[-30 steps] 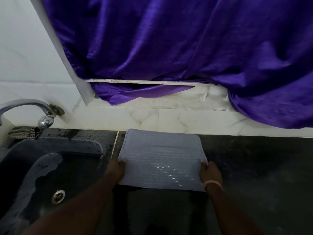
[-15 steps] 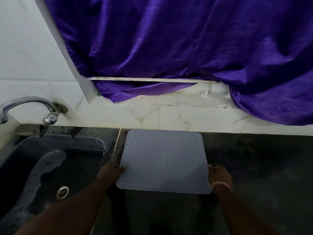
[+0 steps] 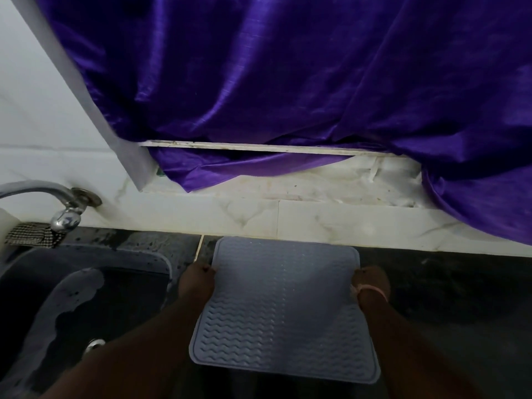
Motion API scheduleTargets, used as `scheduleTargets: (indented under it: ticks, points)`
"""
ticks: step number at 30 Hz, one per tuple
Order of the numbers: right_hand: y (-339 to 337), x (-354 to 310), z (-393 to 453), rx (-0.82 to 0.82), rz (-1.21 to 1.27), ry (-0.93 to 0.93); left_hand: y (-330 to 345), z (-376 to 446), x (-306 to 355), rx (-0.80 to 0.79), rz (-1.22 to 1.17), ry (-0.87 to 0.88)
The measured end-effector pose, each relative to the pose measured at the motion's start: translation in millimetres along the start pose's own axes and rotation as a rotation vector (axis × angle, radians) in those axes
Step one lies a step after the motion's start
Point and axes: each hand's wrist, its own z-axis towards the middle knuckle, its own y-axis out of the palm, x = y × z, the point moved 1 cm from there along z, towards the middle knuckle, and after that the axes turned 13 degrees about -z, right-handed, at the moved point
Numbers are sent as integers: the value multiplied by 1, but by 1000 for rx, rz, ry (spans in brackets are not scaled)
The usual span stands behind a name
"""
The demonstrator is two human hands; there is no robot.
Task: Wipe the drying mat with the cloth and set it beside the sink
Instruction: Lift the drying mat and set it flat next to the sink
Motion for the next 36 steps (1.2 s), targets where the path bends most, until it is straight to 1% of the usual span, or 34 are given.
scheduleTargets:
  ticks: [4,7,9,11,12,15,16,17,21,27,30,34,36]
  points:
    - [2,-2,-17,167,-52,36,11,-1,-9,90,6,-50]
    - [5,1,-26,285,-7,-5,16,-1,-10,109,-16,-15]
    - [1,8,-18,366,-21,-80,17,-2,-9,120,25,22]
    - [-3,17,-12,418,-139,-205,18,-7,-9,142,147,74]
    - [-3,20,-9,437,-209,-301,19,-12,-8,147,198,124]
    - [11,20,-18,392,-391,-543,26,-26,-3,36,345,351]
    - [21,19,-23,342,-429,-580,30,-28,-4,7,387,404]
    - [29,16,-31,285,-449,-577,33,-30,-4,-8,411,425]
    - [51,12,-79,180,-484,-466,38,-44,-8,-36,406,418]
    - [60,25,-142,117,-540,-522,25,-80,-24,-114,429,462]
    - [57,33,-168,132,-527,-546,13,-100,-34,-139,404,455]
    - [46,28,-194,106,-514,-581,-13,-120,-29,-139,386,463]
    - [40,17,-207,152,-485,-651,-29,-128,-26,-98,355,484]
